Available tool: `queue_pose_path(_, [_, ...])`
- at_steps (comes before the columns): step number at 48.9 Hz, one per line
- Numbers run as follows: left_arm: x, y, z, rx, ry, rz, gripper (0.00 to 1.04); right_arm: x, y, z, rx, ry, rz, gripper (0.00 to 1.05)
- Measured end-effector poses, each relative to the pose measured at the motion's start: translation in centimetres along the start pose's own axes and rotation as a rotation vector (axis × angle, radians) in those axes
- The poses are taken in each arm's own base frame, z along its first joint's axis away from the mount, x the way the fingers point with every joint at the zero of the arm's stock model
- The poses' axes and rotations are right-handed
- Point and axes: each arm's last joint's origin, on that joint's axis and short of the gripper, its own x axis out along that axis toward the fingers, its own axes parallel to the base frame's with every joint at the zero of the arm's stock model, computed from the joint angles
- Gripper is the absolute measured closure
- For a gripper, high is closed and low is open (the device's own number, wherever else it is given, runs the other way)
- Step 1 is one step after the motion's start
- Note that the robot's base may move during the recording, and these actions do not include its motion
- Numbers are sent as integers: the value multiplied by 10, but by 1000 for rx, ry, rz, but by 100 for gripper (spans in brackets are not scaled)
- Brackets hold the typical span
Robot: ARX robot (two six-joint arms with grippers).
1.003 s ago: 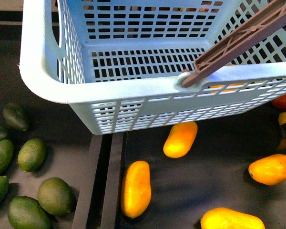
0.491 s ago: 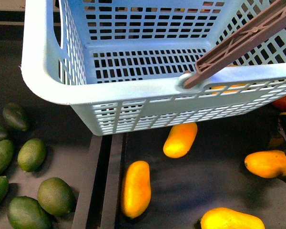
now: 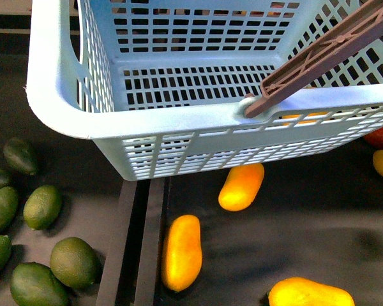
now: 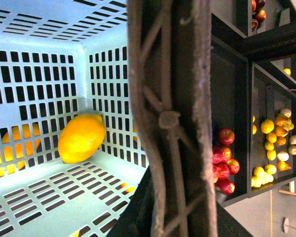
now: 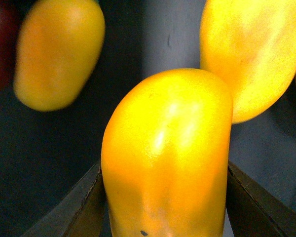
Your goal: Pick lemon and mango into basket
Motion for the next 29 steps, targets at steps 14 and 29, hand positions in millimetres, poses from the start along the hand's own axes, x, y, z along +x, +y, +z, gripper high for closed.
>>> queue_pose_path(14, [0,0,0,0,0,0,100,-86,9,56,61,-155,204,47])
queue_pose_path(29, [0,0,0,0,0,0,100,-201,66,14,-140,-243,572,47])
